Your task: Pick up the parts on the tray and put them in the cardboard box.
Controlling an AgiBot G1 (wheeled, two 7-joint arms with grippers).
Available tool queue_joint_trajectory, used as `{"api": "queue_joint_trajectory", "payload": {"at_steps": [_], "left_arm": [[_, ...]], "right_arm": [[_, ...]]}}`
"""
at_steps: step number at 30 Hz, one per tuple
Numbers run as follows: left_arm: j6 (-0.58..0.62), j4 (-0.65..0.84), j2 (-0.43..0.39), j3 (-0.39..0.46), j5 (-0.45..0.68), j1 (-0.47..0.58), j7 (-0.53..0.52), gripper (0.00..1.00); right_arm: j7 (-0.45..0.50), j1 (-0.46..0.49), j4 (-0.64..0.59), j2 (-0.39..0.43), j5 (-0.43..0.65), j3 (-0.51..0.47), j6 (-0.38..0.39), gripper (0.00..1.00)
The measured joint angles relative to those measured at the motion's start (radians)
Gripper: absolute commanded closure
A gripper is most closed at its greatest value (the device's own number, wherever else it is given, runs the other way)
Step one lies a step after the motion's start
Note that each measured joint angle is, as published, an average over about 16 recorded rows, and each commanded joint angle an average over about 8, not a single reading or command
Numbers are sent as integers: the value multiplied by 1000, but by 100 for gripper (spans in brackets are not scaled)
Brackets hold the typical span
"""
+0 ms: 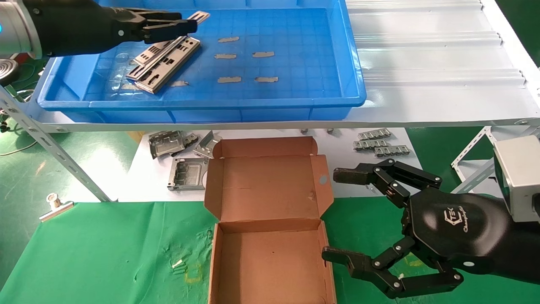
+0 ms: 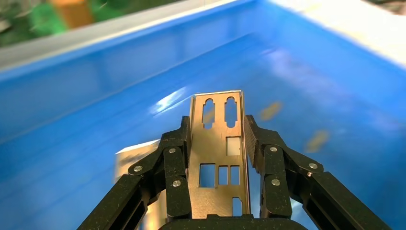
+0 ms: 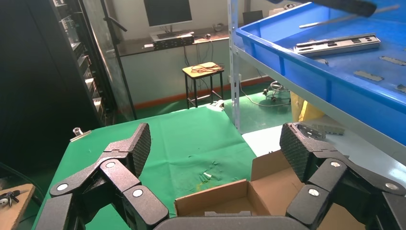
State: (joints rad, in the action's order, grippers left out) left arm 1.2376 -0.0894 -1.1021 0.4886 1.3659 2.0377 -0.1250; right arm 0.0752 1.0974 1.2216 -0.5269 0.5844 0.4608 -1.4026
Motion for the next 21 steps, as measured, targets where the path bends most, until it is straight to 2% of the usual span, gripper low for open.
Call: {"api": "queue_joint_trajectory", "payload": {"at_steps": [7, 12, 17, 21], "left_arm": [[207, -103, 46, -25, -62, -53, 103, 100], [312, -256, 88, -17, -120, -133, 154, 100], [345, -468, 135, 11, -184, -254, 166, 100], [307, -650, 164, 46, -211, -374, 152, 100]], "right_arm": [[0, 0, 0, 0, 0, 0, 0, 0], [0, 0, 0, 0, 0, 0, 0, 0], [0, 0, 0, 0, 0, 0, 0, 0], [0, 0, 0, 0, 0, 0, 0, 0]]}}
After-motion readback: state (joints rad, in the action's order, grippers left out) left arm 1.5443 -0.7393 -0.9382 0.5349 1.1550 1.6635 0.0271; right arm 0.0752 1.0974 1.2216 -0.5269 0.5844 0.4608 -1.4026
